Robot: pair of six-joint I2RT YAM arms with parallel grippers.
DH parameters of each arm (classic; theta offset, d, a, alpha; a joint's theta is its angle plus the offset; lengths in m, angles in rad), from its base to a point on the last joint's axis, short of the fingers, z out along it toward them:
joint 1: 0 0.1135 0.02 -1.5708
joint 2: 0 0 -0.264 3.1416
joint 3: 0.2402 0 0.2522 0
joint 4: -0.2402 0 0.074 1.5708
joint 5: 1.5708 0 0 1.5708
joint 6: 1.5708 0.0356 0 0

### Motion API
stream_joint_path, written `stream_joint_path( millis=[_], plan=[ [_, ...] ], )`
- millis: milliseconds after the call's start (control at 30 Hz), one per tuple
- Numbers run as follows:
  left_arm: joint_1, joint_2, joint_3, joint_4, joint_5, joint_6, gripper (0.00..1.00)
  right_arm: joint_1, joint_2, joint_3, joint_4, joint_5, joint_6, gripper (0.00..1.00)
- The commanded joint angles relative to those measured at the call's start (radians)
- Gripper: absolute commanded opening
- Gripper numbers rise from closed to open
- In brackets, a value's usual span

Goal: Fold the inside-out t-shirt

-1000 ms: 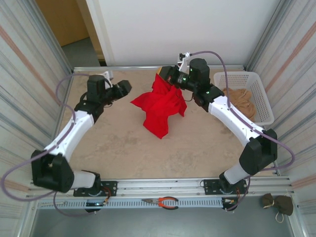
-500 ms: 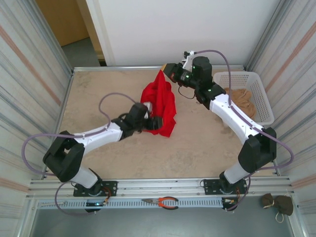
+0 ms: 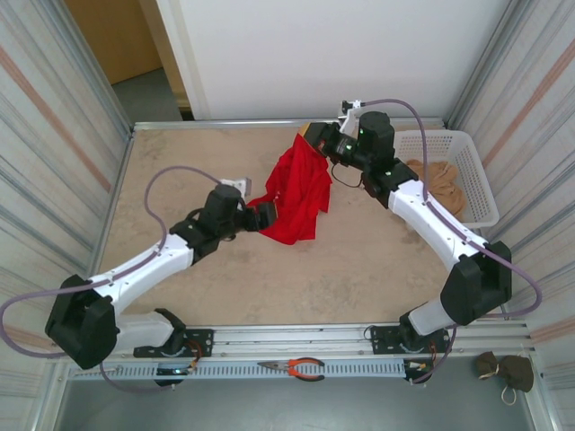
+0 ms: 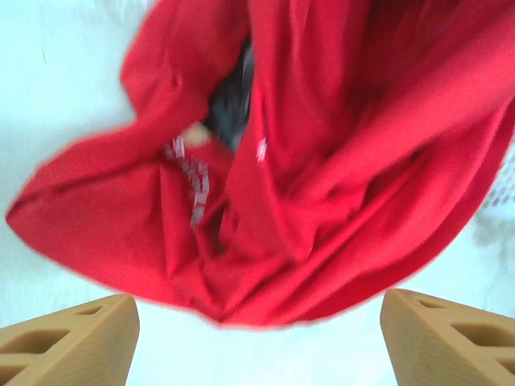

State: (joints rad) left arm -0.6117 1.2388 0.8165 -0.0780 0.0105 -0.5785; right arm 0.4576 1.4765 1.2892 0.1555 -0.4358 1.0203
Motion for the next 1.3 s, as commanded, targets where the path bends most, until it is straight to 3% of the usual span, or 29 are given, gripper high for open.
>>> stream_joint_path(
  millis=[0, 267, 533, 567, 667, 700, 767, 933, 1033, 1167, 1233, 1267],
  plan=[
    [0.056, 0.053, 0.079, 0.018, 0.044, 0.020, 0.79, 0.000, -0.050, -0.022, 0.060, -0.031, 0.021, 0.00],
    [0.075, 0.270, 0.231, 0.068, 0.149, 0.054, 0.72, 0.007, -0.064, -0.043, 0.065, -0.030, 0.027, 0.00],
    [0.058, 0.430, 0.348, 0.074, 0.147, 0.051, 0.62, 0.011, -0.073, -0.053, 0.076, -0.037, 0.043, 0.00],
    [0.056, 0.453, 0.371, 0.068, 0.145, 0.055, 0.54, 0.010, -0.078, -0.053, 0.073, -0.035, 0.043, 0.00],
    [0.070, 0.490, 0.452, 0.036, 0.162, 0.075, 0.06, -0.009, -0.101, -0.057, 0.043, -0.028, 0.031, 0.00],
    [0.076, 0.481, 0.484, 0.009, 0.172, 0.089, 0.00, -0.032, -0.110, -0.054, 0.026, -0.029, 0.027, 0.00],
    [0.090, 0.444, 0.576, -0.068, 0.190, 0.122, 0.00, -0.092, -0.123, -0.056, -0.006, -0.033, 0.017, 0.00],
    [0.136, 0.323, 0.795, -0.180, 0.355, 0.085, 0.00, -0.220, -0.082, -0.113, -0.037, -0.022, -0.005, 0.00],
    [0.157, 0.274, 0.847, -0.152, 0.467, 0.014, 0.00, -0.223, -0.023, -0.185, -0.041, 0.009, -0.031, 0.00],
    [0.163, 0.231, 0.770, -0.040, 0.553, -0.067, 0.00, -0.189, 0.046, -0.268, -0.034, 0.010, -0.075, 0.00],
    [0.162, 0.223, 0.717, 0.009, 0.583, -0.086, 0.00, -0.164, 0.044, -0.268, -0.103, 0.015, -0.156, 0.44],
    [0.162, 0.220, 0.691, 0.018, 0.592, -0.092, 0.00, -0.146, 0.016, -0.272, -0.144, 0.041, -0.199, 0.55]
  ],
)
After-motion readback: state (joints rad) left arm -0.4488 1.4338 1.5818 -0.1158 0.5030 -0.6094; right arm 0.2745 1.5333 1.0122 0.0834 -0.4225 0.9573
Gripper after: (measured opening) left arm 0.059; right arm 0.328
